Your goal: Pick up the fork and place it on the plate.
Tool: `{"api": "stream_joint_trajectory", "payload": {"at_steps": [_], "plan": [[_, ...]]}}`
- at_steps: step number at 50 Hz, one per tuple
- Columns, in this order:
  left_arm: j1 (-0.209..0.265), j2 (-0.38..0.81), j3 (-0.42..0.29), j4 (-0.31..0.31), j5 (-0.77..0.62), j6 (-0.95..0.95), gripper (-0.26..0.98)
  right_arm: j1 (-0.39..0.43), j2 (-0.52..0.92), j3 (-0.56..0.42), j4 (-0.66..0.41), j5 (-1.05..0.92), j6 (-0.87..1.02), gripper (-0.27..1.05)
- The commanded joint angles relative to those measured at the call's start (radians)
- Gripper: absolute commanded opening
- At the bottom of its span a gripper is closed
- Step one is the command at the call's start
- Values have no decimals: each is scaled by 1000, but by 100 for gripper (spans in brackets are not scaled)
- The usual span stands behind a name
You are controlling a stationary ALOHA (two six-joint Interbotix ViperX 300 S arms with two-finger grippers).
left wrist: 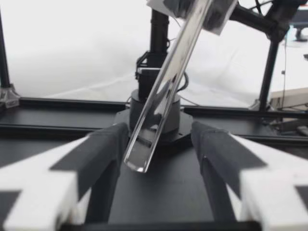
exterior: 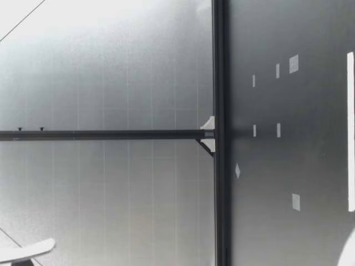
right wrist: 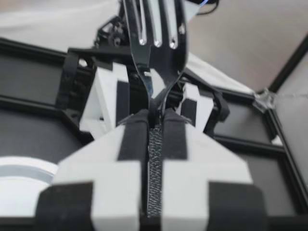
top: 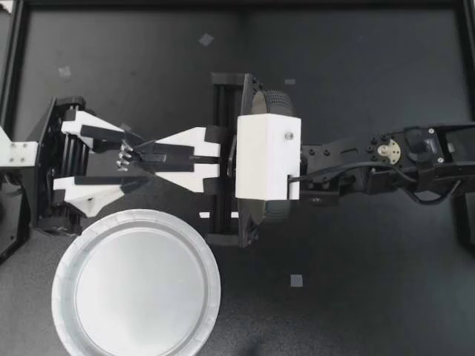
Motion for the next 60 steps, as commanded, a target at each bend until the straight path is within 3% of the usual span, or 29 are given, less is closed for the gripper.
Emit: {"api": "stream_joint_trajectory", "payload": {"at_steps": [1,26,32,45,54,60], "plan": [[-5,-3,-18,6,-11,2,58,-9,-12,-43,-3,-20,2,2],[-23,0,-14,80,-11,2,56,-8,2,-69,-2,-63,2,2],[-23,0,-12,80,-11,5,45,-8,3,-69,-2,-71,2,2],[-23,-2,-5,80,-11,8,2,-8,6,-69,-2,-72,2,2],[-23,-25,2,80,-8,-9,-2,-9,14,-60,0,-61,0,4],[-23,-49,11,74,40,-20,-2,-8,18,-40,0,-61,2,18]]}}
